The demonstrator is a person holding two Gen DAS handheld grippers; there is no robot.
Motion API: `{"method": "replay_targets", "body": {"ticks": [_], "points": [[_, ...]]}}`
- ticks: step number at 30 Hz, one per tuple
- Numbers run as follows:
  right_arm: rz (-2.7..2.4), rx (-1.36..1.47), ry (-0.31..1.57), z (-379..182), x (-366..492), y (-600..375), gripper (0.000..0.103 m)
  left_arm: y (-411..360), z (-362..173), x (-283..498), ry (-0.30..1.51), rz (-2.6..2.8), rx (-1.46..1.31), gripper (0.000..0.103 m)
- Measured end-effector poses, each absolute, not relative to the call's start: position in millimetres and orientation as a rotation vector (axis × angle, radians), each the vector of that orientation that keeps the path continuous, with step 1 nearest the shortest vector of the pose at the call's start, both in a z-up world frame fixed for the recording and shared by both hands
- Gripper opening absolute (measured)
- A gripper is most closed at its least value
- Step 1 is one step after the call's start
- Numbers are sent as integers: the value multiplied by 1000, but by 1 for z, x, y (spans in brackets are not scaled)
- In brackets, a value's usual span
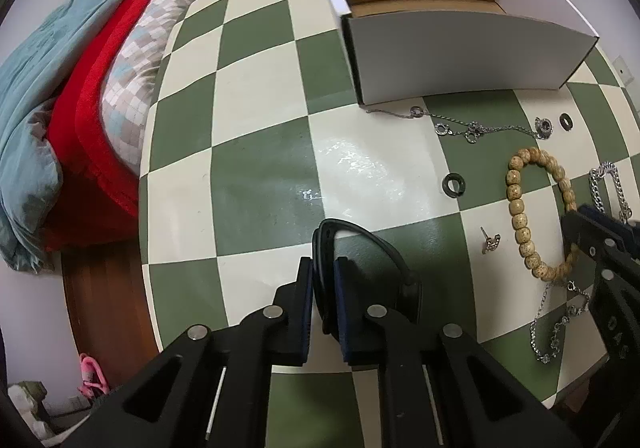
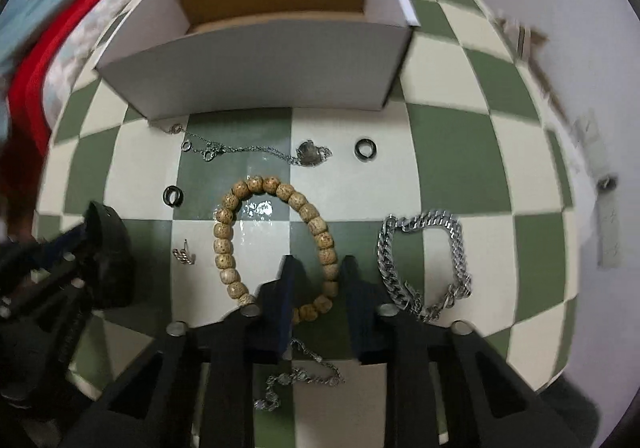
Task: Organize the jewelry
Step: 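Grasp the black watch band with the left tool while the right tool grasps the wooden bead bracelet, then carry the watch band and bead bracelet into the white box while both tools open to release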
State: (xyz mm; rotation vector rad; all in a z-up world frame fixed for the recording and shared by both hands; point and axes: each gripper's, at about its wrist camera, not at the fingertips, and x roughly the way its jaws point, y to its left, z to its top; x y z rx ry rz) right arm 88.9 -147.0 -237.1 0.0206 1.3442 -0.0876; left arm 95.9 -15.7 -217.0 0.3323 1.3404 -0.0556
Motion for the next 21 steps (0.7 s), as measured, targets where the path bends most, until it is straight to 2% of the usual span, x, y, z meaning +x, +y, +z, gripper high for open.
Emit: {"method": "replay_targets", "body": {"ticks": [6, 13, 21], "points": [[-66, 161, 1322, -237, 81, -163, 9, -9, -194, 94, 1310, -55, 249, 3], [-47, 239, 1219, -194, 66, -172, 9, -1, -148, 93, 1254, -81, 135, 3], [-9, 280, 1145, -98, 85, -205, 9, -15, -93, 112, 1175, -141, 54, 3]]}}
